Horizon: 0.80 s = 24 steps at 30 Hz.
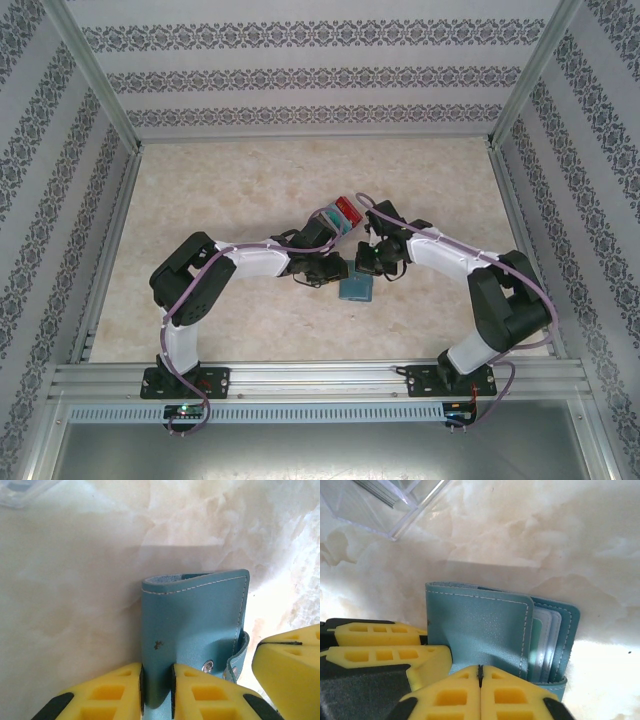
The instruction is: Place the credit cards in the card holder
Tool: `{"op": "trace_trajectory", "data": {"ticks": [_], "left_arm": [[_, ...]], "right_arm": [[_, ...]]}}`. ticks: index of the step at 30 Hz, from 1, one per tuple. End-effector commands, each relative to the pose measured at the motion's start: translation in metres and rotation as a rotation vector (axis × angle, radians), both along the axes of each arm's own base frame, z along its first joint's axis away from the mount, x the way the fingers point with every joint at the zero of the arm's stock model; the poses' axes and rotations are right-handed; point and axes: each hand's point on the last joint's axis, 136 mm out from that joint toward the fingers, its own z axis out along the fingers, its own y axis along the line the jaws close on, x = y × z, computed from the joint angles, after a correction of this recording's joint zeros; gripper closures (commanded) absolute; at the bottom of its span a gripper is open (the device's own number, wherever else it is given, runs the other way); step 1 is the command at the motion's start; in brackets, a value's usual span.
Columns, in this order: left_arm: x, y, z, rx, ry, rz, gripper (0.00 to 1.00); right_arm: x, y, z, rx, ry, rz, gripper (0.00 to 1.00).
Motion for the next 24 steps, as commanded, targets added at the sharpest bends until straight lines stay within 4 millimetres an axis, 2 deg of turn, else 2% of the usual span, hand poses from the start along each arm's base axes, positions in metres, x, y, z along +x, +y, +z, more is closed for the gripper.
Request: {"op": "trace_trajectory", "data": {"ticks": [1, 13, 20, 24], "left_arm": [[-0.009, -0.009, 0.009, -0.028, -0.023, -0.051, 0.77], [-0.01, -0.009, 0.006, -0.019, -0.015, -0.065, 0.75], [-0.013, -0.007, 0.005, -0.01, -0.011, -0.077, 0.72], [-0.013, -0.009, 0.006, -0.014, -0.015, -0.092, 0.7]], "right_arm": [[-0.012, -0.01, -0.013, -0.047, 0.042, -0.007, 1.0], [-0.016, -0.012, -0.022, -0.052, 0.065, -0.023, 1.0], [-0.019, -0.024, -0.008, -0.061, 0.029, -0.054, 0.99], [-0.028, -0.026, -0.01, -0.051, 0.042, -0.056, 0.98]]}}
